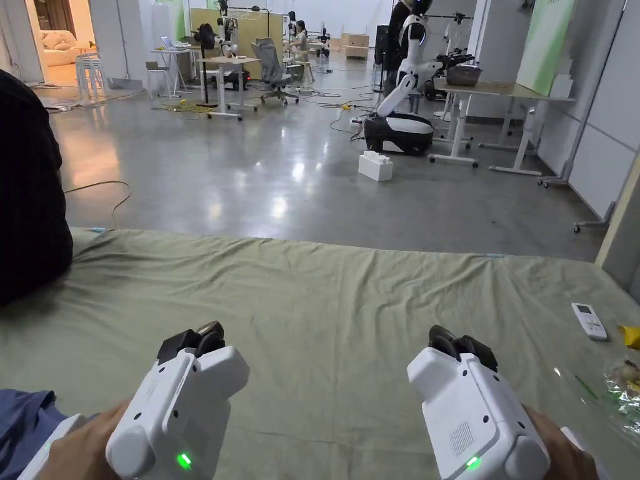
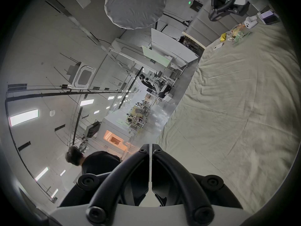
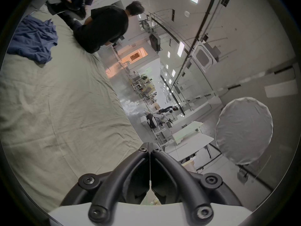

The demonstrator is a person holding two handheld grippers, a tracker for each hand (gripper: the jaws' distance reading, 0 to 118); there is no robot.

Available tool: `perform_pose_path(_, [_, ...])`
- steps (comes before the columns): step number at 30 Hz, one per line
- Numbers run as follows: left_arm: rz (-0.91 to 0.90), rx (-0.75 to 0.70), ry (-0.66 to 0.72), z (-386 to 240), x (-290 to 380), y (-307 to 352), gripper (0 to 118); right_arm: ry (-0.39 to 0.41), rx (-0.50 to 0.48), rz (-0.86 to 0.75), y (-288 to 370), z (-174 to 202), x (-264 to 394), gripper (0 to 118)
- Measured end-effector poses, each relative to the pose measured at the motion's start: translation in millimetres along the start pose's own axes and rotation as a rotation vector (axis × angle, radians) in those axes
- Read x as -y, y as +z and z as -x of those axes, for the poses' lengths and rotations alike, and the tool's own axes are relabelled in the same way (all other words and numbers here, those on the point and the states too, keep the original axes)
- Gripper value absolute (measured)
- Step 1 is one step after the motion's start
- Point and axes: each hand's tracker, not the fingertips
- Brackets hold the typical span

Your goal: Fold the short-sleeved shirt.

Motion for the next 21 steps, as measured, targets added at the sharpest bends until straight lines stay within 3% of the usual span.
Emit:
perform_pose_path(2, [0.027, 0.011, 0.107, 5, 3, -2, 2, -0.132, 0.013, 0.025, 2, -9, 0, 1])
perform_pose_path(5, [0.07, 0.014, 0.416, 18, 6, -5, 2, -0.408, 0.045, 0.083, 3, -13, 8, 1])
perform_pose_path(9, [0.057, 0.003, 0.891, 38, 14, -3, 2, -0.921, 0.061, 0.166, -7, -19, 29, 1])
perform_pose_path(11, [0.055, -0.034, 1.059, 42, 18, -2, 2, -1.201, 0.062, 0.251, -11, -18, 43, 1])
perform_pose_path(14, [0.037, -0.029, 1.197, 46, 21, -1, 2, -1.192, 0.14, 0.22, -5, -16, 41, 1])
perform_pose_path(16, [0.038, -0.051, 1.244, 49, 22, -1, 2, -1.193, 0.139, 0.211, -1, -16, 39, 1])
perform_pose_path(21, [0.041, -0.044, 1.235, 51, 21, -1, 2, -1.157, 0.129, 0.199, 2, -15, 35, 1])
